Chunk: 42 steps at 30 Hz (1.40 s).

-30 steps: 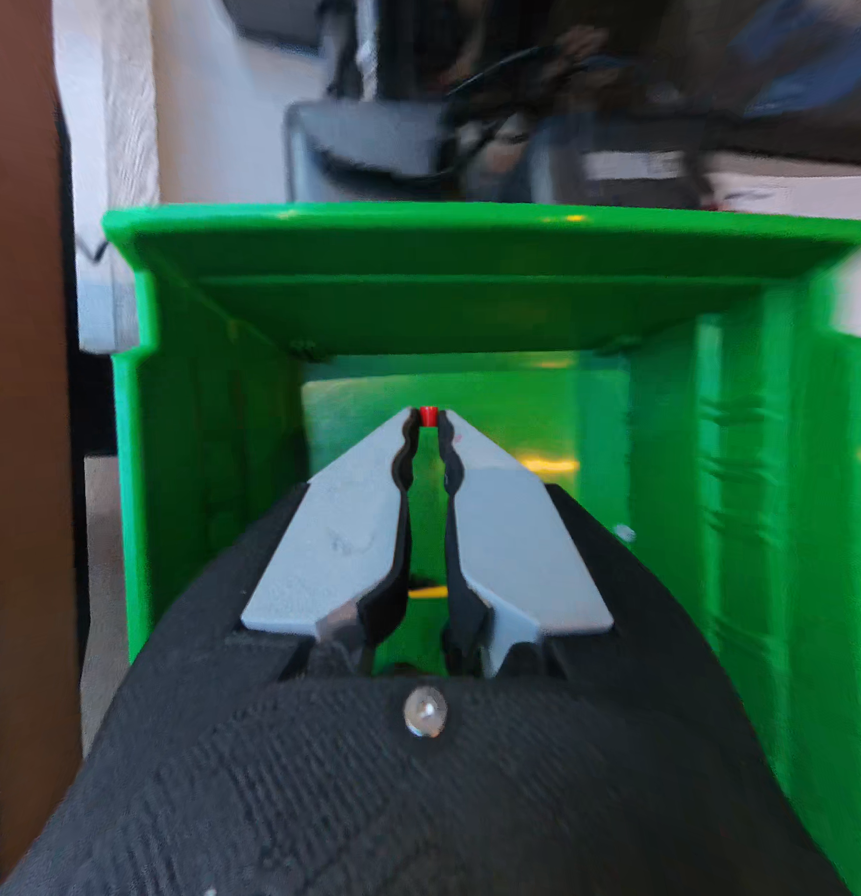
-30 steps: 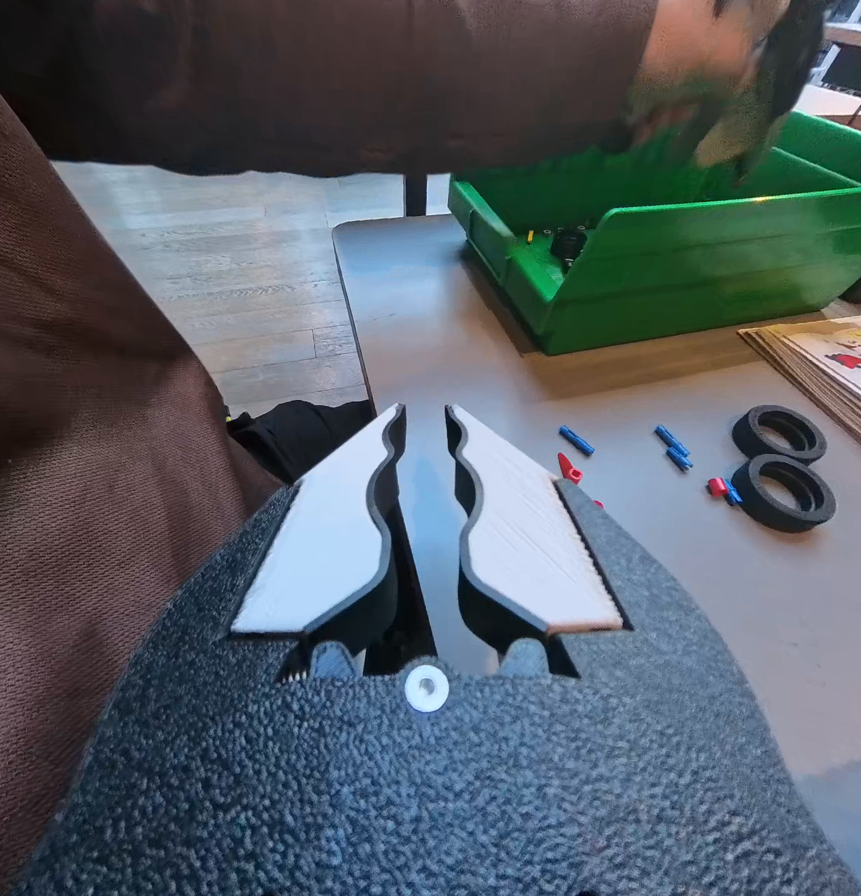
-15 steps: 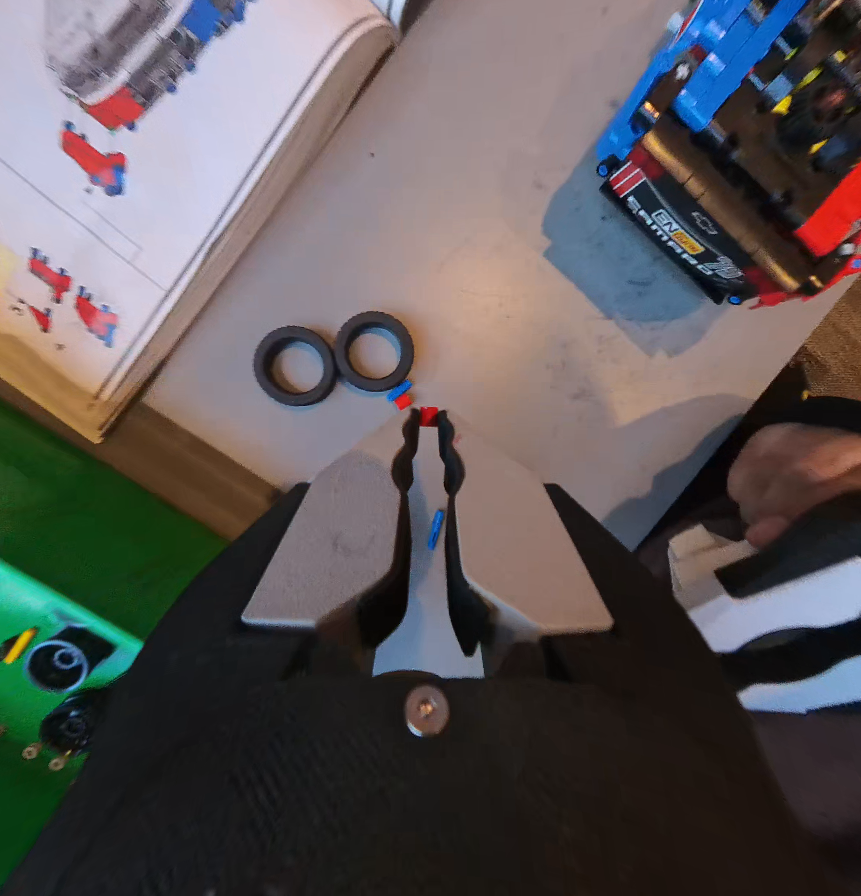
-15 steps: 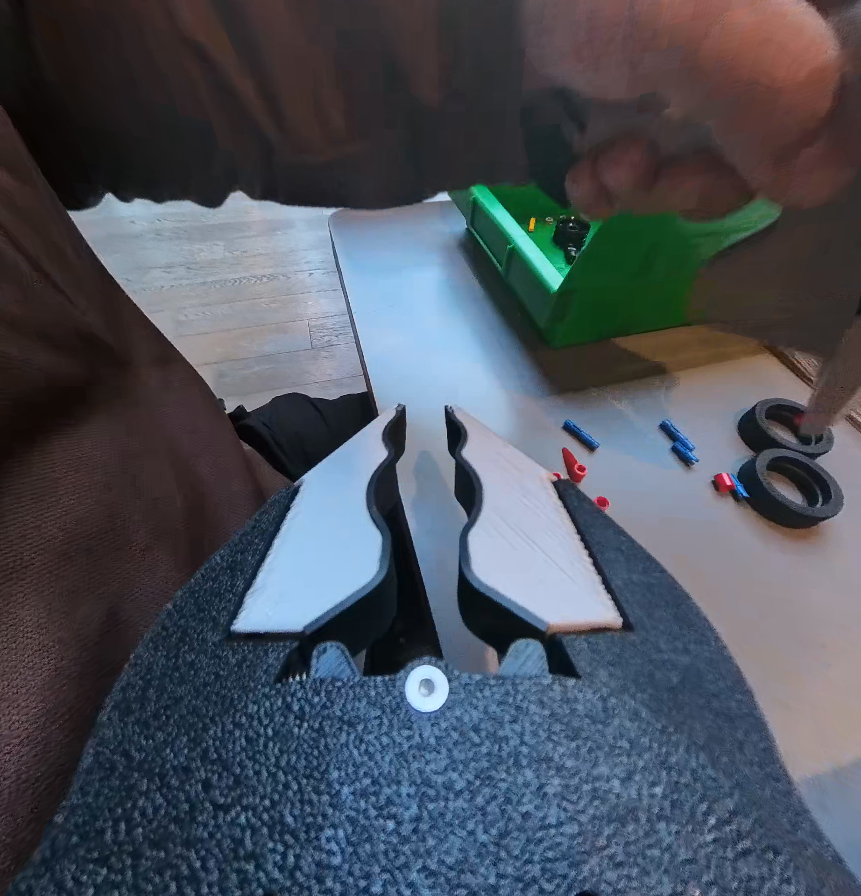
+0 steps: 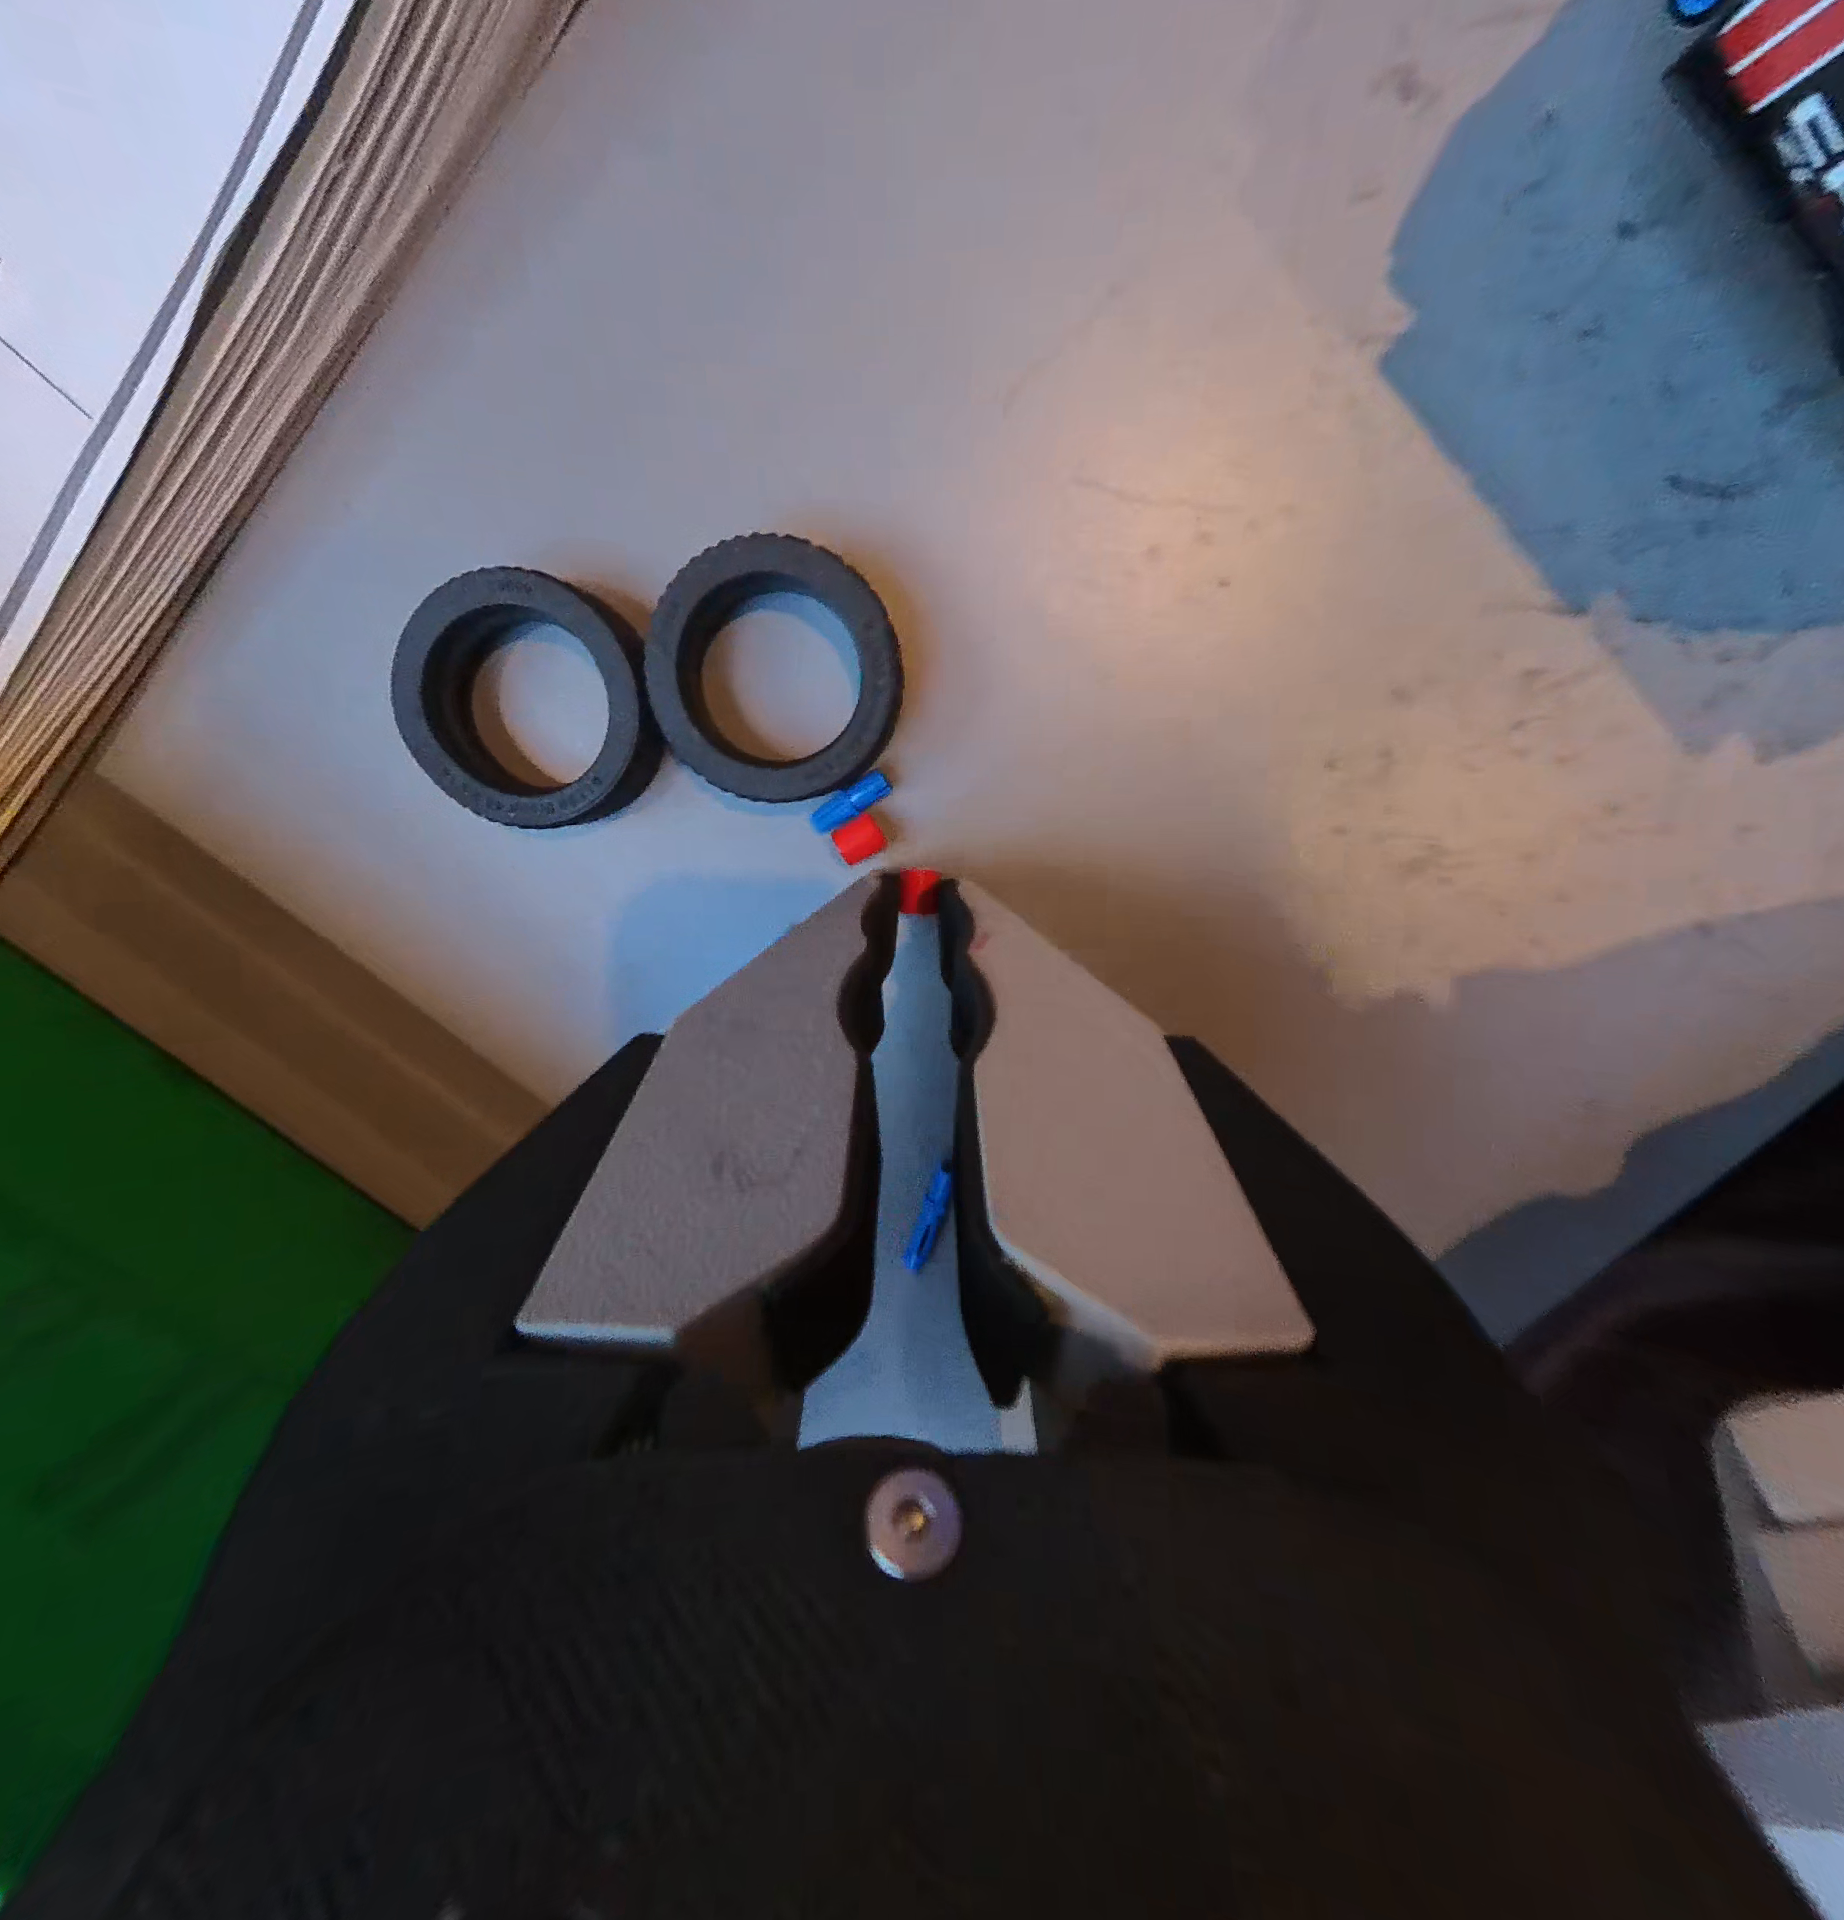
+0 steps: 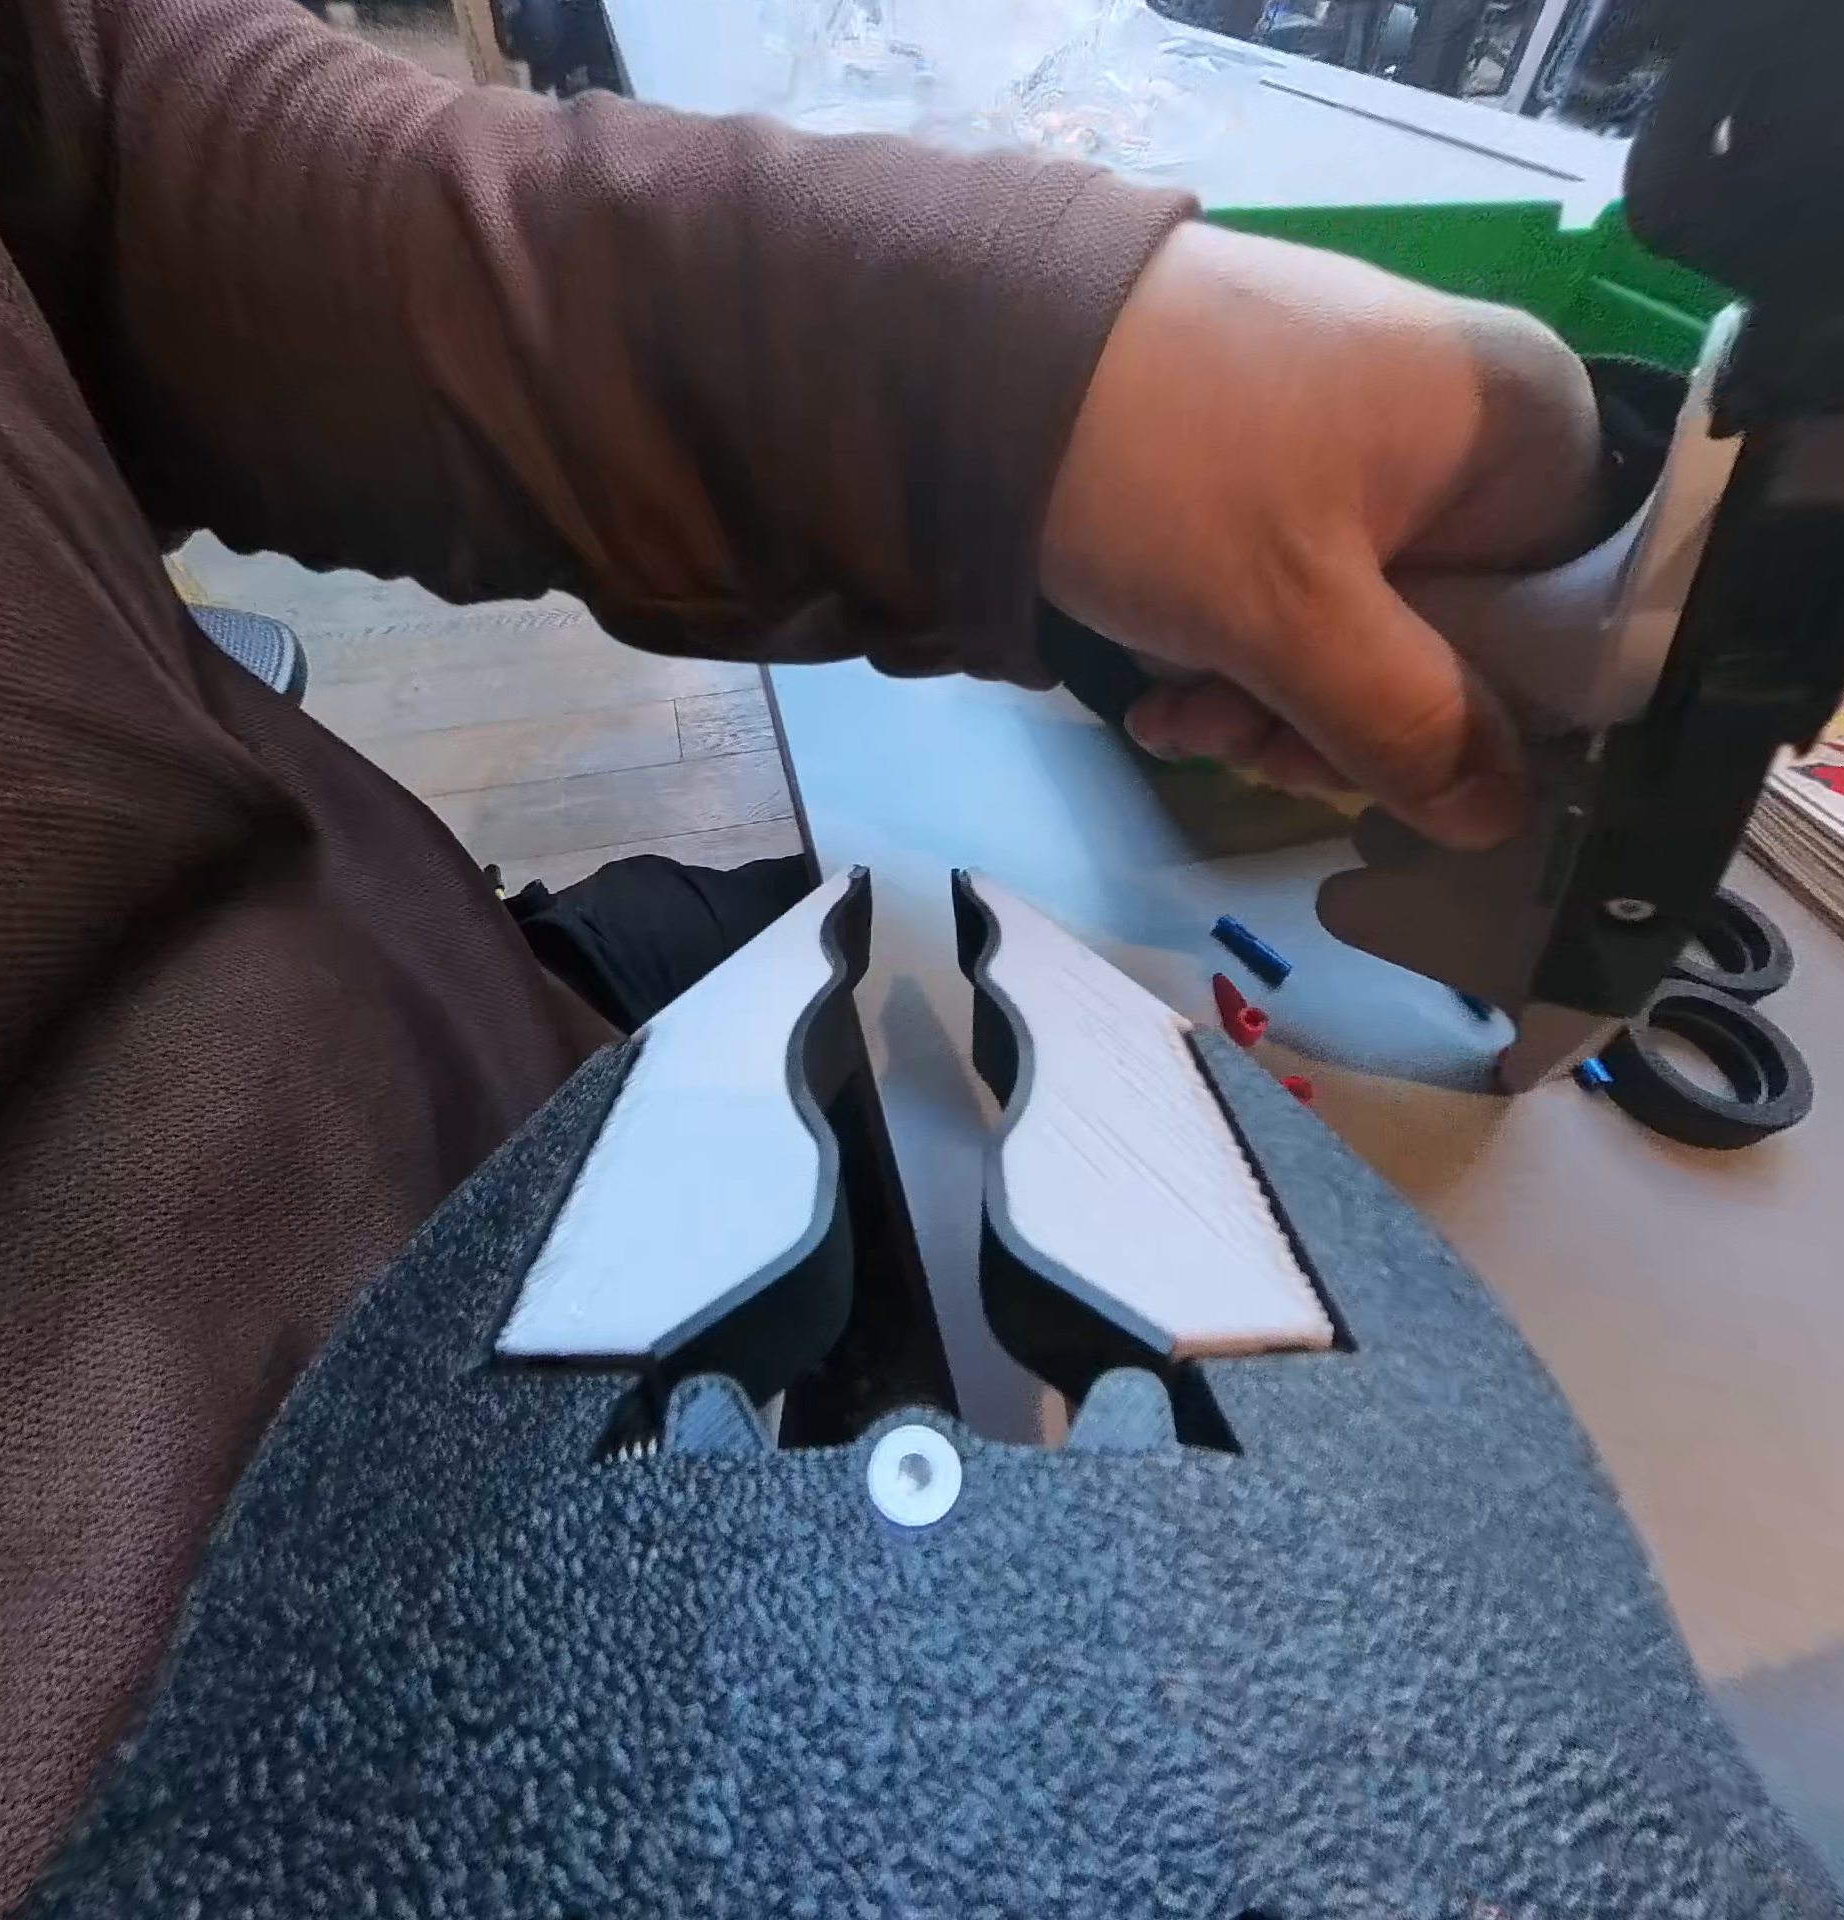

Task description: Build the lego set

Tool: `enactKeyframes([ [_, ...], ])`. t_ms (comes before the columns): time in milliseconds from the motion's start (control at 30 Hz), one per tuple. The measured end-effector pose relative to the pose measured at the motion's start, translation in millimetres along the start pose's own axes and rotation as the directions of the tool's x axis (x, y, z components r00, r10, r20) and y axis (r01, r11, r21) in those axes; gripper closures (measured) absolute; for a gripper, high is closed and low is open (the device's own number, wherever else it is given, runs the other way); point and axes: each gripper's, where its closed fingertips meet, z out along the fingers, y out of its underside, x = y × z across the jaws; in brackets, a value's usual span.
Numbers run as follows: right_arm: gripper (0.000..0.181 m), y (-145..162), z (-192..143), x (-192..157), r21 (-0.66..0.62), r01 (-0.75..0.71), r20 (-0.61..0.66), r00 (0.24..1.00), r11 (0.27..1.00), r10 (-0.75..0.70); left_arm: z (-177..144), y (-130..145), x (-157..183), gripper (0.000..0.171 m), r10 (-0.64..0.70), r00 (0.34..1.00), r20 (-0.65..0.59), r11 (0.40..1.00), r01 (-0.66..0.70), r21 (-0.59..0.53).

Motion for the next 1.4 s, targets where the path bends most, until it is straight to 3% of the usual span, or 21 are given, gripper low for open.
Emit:
enactKeyframes([
  [300, 0.167, 8, 7, -2, -0.030, -0.009, 0.004, 1.000, 0.999, 0.009, -2, -4, 2, 0.166, -0.015, 1.000, -0.012, 0.997, 0.016, 0.076],
  [633, 0.167, 16, 12, 2, -0.078, -0.013, -0.038, 0.999, 0.997, 0.010, -37, -16, -5, 0.154, -0.069, 0.994, -0.086, 0.960, 0.089, 0.265],
  [833, 0.168, 18, 12, 5, -0.088, -0.023, -0.063, 0.998, 0.996, 0.017, -92, -18, -9, 0.157, -0.063, 0.985, -0.160, 0.905, 0.124, 0.407],
  [967, 0.167, 15, 8, 10, -0.068, -0.058, -0.082, 0.995, 0.996, 0.052, -147, 12, -72, 0.161, -0.148, 0.989, 0.007, 0.861, 0.125, 0.492],
  [1100, 0.168, 9, 9, 18, -0.046, -0.089, -0.092, 0.992, 0.995, 0.085, -178, 65, -152, 0.148, -0.249, 0.955, 0.163, 0.891, 0.160, 0.425],
  [1233, 0.168, 2, 17, 26, -0.036, -0.118, -0.096, 0.989, 0.992, 0.114, -189, 90, -197, 0.143, -0.286, 0.933, 0.217, 0.908, 0.191, 0.373],
  [1400, 0.168, -1, 29, 32, -0.045, -0.129, -0.103, 0.987, 0.991, 0.123, -162, 99, -219, 0.141, -0.240, 0.960, 0.141, 0.946, 0.199, 0.257],
])
